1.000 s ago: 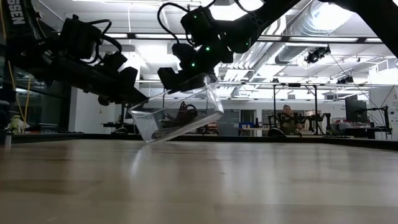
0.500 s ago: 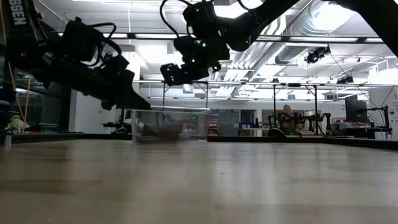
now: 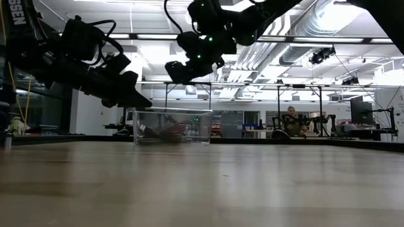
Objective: Pick and place USB-C Cables
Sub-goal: Return to Home Position
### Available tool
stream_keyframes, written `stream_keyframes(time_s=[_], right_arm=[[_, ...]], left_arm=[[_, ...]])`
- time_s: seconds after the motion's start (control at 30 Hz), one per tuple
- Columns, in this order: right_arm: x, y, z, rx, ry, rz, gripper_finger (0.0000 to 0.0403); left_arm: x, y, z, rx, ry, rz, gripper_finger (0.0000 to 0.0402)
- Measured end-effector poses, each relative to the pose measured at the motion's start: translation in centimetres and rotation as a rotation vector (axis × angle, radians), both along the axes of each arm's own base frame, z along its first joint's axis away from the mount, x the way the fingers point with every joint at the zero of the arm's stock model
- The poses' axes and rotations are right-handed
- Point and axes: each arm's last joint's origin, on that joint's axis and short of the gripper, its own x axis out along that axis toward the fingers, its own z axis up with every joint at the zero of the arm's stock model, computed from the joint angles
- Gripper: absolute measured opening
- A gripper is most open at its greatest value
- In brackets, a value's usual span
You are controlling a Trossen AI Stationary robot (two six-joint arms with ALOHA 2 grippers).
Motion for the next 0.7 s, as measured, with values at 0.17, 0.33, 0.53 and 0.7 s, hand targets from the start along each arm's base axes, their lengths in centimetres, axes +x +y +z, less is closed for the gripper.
stream_keyframes(time_s=[0.17,0.33,0.53,0.7], right_arm=[[-0.7,0.2,0.7,0.018,0.064,0.018,0.0218],[-1.7,0.5,0.9,0.06,0.18,0.054,0.0218],[-3.4,0.7,2.1,0.142,0.261,0.089,0.0218],[-5.6,1.2,2.7,0.189,0.256,0.15,0.0218]], left_arm=[[-0.1,-0.1,0.9,0.024,-0.041,-0.005,0.0],[-0.1,-0.8,1.9,0.055,-0.053,-0.043,0.0],[-0.5,-1.9,3.6,0.103,-0.094,-0.08,0.0],[-1.2,-3.1,5.2,0.157,-0.118,-0.101,0.0]])
